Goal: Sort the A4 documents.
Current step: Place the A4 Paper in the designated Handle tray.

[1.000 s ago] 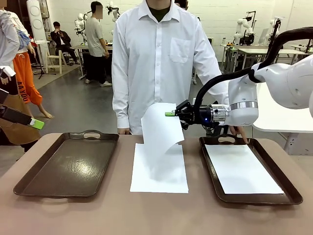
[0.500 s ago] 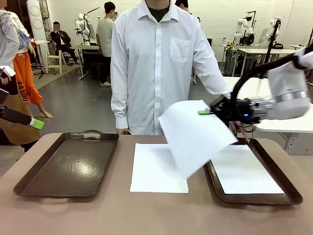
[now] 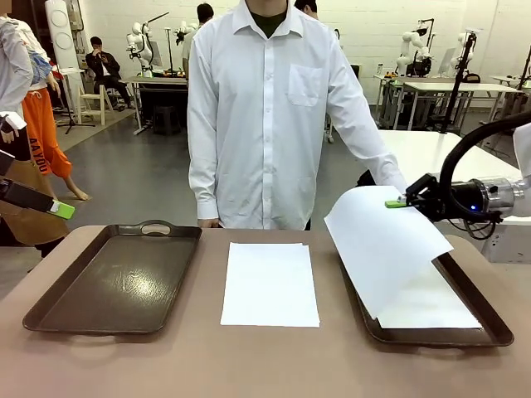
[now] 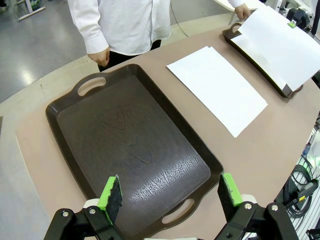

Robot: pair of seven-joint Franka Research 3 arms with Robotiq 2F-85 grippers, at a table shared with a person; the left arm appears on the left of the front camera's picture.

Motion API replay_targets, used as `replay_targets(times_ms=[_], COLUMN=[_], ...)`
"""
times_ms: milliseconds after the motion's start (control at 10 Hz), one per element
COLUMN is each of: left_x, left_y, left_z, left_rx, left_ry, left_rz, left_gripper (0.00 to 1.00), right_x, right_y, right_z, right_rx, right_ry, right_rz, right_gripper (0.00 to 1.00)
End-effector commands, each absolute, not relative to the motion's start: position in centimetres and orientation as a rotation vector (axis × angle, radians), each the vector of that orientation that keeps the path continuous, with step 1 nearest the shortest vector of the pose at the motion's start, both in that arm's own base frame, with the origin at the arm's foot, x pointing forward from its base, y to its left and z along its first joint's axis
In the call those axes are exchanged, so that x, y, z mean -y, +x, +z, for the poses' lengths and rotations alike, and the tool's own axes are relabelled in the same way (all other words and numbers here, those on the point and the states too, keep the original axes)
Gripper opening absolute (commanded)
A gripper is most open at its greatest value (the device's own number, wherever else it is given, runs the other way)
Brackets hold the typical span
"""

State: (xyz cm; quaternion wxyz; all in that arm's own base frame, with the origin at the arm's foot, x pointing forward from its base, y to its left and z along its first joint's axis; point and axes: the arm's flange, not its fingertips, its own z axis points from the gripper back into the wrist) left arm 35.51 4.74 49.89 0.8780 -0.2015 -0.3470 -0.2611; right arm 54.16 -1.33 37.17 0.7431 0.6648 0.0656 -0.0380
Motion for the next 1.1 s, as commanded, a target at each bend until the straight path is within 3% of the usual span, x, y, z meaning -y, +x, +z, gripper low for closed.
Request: replay_targets(times_ms=[0,300,600,1000], left_x=[-4.9,-4.9,-4.9,-4.9], left_y=[35.6,35.6,35.6,35.6], left_z=[49.6,49.6,49.6,49.6], left_rx=[0.733,0.733,0.733,0.733], left_ry=[-0.438,-0.438,-0.438,-0.438], left_rz=[-0.560,-0.560,-0.560,-0.560], left_gripper=[1.00,1.00,1.00,1.00], right_x=[2.7,5.2,7.6,8.3], right_y=[54.1,55.4,55.8,55.8], right_z=[34.7,31.0,28.9,30.0], right_rx=[-0.150,-0.180,-0.190,-0.160], right_ry=[1.461,1.518,1.344,1.112], right_rz=[-0.109,-0.076,-0.033,-0.021], right_gripper=[0.01,0.01,0.01,0.01])
